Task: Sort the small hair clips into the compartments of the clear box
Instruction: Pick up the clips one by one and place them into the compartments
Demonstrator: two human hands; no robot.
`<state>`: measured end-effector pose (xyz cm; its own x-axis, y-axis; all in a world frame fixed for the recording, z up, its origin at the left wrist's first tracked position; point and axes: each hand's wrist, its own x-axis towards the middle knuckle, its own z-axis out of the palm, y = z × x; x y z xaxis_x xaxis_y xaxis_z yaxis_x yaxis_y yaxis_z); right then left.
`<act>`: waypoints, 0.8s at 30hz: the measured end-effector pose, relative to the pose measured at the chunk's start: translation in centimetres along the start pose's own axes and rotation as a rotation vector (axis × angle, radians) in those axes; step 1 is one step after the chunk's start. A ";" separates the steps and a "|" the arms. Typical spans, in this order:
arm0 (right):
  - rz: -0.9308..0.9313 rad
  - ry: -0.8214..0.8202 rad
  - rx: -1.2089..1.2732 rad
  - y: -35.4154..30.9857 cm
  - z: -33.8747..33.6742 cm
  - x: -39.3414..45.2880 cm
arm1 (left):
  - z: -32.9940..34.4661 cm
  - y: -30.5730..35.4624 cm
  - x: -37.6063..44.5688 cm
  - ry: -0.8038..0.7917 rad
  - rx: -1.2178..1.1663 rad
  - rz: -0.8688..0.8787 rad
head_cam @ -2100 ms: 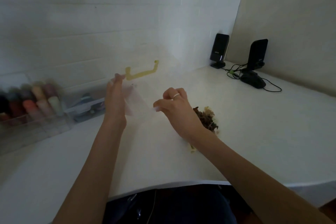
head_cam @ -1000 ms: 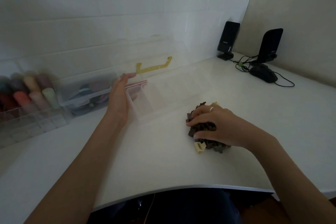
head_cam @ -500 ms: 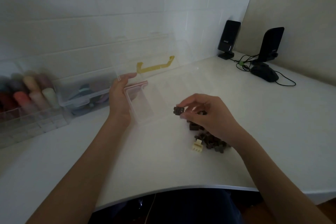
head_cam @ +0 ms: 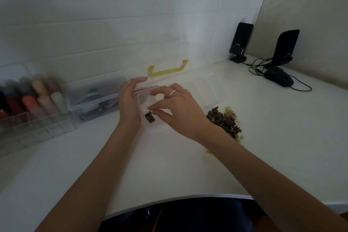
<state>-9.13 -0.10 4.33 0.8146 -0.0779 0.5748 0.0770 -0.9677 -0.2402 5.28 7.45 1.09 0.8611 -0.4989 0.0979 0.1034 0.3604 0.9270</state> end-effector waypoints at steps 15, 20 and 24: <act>0.335 -0.325 -0.044 5.6 -6.0 -7.1 | 0.1 -0.2 0.5 0.059 -0.080 -0.020; 0.340 -0.323 -0.130 6.4 -4.7 -7.4 | 0.1 -0.2 0.3 0.031 -0.086 -0.029; 0.314 -0.240 -0.087 6.6 -4.2 -7.1 | 0.0 -0.3 0.4 0.036 -0.081 -0.023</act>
<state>-16.79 -6.90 1.92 0.9028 -0.3245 0.2822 -0.2375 -0.9233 -0.3019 5.61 7.11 0.91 0.8753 -0.4795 0.0629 0.1618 0.4128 0.8963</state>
